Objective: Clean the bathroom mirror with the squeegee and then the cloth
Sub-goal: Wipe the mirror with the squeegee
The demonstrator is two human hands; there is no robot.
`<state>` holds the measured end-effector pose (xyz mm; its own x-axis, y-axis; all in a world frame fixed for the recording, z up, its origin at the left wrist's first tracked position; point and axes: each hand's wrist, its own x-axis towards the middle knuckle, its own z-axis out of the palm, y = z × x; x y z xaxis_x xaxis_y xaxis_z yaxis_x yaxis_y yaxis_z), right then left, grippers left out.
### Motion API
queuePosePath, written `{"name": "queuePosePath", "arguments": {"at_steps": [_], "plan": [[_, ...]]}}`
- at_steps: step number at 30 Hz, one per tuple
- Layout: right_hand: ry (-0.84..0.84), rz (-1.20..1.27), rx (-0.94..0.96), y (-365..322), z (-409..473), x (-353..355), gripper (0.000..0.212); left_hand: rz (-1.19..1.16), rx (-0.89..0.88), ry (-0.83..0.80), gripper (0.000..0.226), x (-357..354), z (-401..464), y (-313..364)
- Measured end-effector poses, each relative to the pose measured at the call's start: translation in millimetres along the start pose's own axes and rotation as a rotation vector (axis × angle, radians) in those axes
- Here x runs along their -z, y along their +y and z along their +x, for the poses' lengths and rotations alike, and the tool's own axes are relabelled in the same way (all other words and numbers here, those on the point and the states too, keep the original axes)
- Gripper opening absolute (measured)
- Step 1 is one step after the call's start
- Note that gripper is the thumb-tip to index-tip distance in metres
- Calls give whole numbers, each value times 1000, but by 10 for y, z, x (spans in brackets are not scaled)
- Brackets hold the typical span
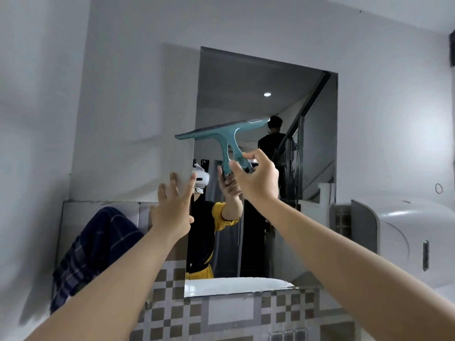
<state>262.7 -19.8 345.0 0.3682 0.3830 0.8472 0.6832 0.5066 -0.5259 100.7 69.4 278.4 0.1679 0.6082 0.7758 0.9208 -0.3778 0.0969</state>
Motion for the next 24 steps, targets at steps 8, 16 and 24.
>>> {"name": "queuePosePath", "arguments": {"at_steps": [8, 16, 24], "plan": [[-114, -185, 200, 368, 403, 599, 30, 51, -22, -41, 110, -88, -207, -50], [-145, -209, 306, 938, 726, 1059, 29, 3, 139, -101, 115, -198, -223, 87], [-95, -209, 272, 1506, 897, 1652, 30, 96, 314, -99, 111, -177, -254, 402]]}}
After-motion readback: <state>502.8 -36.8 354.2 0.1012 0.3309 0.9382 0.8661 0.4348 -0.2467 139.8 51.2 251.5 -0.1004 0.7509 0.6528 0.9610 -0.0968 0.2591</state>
